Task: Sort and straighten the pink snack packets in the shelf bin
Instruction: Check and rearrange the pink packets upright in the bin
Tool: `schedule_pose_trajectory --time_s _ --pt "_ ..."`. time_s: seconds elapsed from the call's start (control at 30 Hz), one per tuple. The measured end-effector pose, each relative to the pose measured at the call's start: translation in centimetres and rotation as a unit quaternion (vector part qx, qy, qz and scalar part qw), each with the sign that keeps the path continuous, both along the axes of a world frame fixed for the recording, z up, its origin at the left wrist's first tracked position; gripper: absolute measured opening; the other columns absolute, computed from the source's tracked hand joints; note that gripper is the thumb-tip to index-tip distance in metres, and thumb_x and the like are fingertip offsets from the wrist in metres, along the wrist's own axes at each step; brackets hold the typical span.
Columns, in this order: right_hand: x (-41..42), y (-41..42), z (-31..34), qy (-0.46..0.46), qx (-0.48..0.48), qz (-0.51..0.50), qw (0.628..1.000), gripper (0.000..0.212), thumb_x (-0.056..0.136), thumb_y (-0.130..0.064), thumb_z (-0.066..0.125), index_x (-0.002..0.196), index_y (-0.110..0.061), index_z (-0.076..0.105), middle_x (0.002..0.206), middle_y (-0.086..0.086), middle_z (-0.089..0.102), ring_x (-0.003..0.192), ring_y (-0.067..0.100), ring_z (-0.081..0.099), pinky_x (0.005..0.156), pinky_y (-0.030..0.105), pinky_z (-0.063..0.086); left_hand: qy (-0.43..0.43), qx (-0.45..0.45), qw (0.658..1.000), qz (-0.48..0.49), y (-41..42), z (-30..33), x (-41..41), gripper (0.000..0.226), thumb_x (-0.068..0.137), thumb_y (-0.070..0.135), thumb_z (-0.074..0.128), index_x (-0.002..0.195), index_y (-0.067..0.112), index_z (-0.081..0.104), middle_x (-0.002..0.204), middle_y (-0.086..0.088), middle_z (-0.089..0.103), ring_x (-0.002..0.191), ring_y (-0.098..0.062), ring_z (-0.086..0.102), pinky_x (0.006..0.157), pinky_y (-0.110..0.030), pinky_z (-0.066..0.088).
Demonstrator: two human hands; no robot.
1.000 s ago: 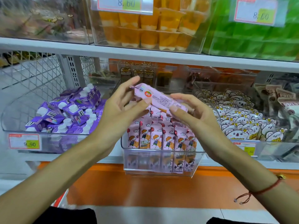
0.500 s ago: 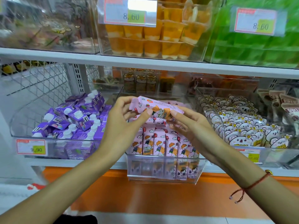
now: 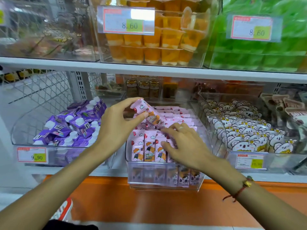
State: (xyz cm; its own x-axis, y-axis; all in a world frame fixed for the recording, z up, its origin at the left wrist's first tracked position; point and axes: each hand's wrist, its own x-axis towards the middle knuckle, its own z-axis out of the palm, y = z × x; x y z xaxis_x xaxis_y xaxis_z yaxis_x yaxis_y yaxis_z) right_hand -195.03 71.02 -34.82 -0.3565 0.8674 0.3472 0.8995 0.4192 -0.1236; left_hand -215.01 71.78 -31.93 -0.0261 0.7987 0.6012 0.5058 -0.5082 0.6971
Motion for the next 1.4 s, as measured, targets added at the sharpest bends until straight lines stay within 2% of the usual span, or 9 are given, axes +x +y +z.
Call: schedule_pose_trajectory --time_s 0.13,0.23,0.4,0.57,0.7,0.83,1.0,1.1,1.4 --pt "0.4 -0.1 -0.1 0.022 -0.009 0.017 1.0 0.041 0.094 -0.043 0.049 0.129 -0.023 0.053 0.124 -0.001 0.054 0.112 0.019 0.044 0.087 0.032 0.034 0.047 -0.038 0.998 -0.026 1.2 0.1 -0.4 0.042 0.078 0.03 0.077 0.119 0.025 0.067 0.095 0.005 0.075 0.088 -0.008 0.07 0.085 -0.039 0.056" --pt "0.7 -0.2 -0.1 0.033 -0.017 0.031 0.999 0.04 0.094 -0.043 0.05 0.128 -0.023 0.054 0.125 -0.001 0.055 0.112 0.018 0.045 0.088 0.031 0.035 0.113 -0.067 0.989 -0.071 2.4 1.0 -0.6 0.042 0.079 0.034 0.076 0.12 0.028 0.067 0.095 0.004 0.075 0.091 -0.01 0.07 0.087 -0.044 0.054" --pt "0.8 -0.3 -0.1 0.042 -0.014 0.047 0.998 0.039 0.094 -0.043 0.052 0.128 -0.024 0.056 0.123 -0.003 0.058 0.11 0.016 0.044 0.087 0.027 0.033 0.228 -0.107 0.958 -0.136 4.3 4.1 0.7 0.042 0.077 0.029 0.077 0.117 0.02 0.069 0.103 0.0 0.074 0.087 -0.012 0.069 0.086 -0.04 0.054" --pt "0.8 -0.6 0.0 0.054 -0.017 0.058 0.997 0.038 0.093 -0.042 0.053 0.126 -0.024 0.058 0.121 -0.004 0.059 0.111 0.015 0.045 0.09 0.028 0.036 0.358 -0.119 0.91 -0.173 5.4 6.5 2.8 0.012 0.08 0.029 0.075 0.085 0.019 0.071 0.082 -0.005 0.073 0.082 -0.027 0.066 0.078 -0.045 0.052" --pt "0.7 -0.7 0.0 0.062 -0.018 0.051 0.997 0.038 0.093 -0.041 0.054 0.125 -0.024 0.059 0.119 -0.003 0.06 0.111 0.016 0.047 0.091 0.029 0.037 0.397 -0.163 0.884 -0.188 6.2 8.0 3.0 0.019 0.08 0.027 0.074 0.093 0.014 0.074 0.086 0.004 0.071 0.082 -0.017 0.064 0.083 -0.041 0.052" --pt "0.8 -0.8 0.1 0.062 -0.012 0.051 0.997 0.036 0.091 -0.04 0.056 0.121 -0.023 0.061 0.116 -0.003 0.061 0.108 0.015 0.048 0.088 0.027 0.035 0.378 -0.161 0.897 -0.161 6.5 7.5 1.6 0.025 0.081 0.031 0.073 0.099 0.013 0.075 0.076 0.01 0.069 0.069 -0.008 0.06 0.066 -0.027 0.048" --pt "0.7 -1.1 0.1 0.064 -0.019 0.065 0.996 0.033 0.092 -0.038 0.055 0.122 -0.025 0.057 0.12 -0.005 0.058 0.11 0.013 0.046 0.085 0.023 0.03 0.354 -0.168 0.906 -0.159 6.1 4.2 2.2 0.042 0.075 0.033 0.08 0.109 0.017 0.062 0.112 -0.005 0.068 0.098 -0.021 0.063 0.09 -0.039 0.05" --pt "0.7 -1.2 0.2 0.063 -0.019 0.051 0.997 0.036 0.092 -0.04 0.053 0.125 -0.026 0.055 0.12 -0.005 0.058 0.111 0.013 0.046 0.088 0.025 0.033 0.383 -0.128 0.907 -0.119 6.4 2.8 3.5 0.042 0.074 0.038 0.079 0.107 0.027 0.056 0.115 -0.004 0.065 0.104 -0.02 0.06 0.086 -0.035 0.047" --pt "0.8 -1.2 0.0 0.049 -0.045 0.043 0.997 0.046 0.096 -0.044 0.047 0.138 -0.026 0.046 0.122 -0.003 0.056 0.111 0.015 0.046 0.086 0.026 0.035 0.527 -0.164 0.818 -0.163 7.1 1.8 4.2 0.025 0.095 0.038 0.055 0.108 0.025 0.072 0.097 0.008 0.071 0.078 -0.01 0.057 0.058 -0.021 0.037"
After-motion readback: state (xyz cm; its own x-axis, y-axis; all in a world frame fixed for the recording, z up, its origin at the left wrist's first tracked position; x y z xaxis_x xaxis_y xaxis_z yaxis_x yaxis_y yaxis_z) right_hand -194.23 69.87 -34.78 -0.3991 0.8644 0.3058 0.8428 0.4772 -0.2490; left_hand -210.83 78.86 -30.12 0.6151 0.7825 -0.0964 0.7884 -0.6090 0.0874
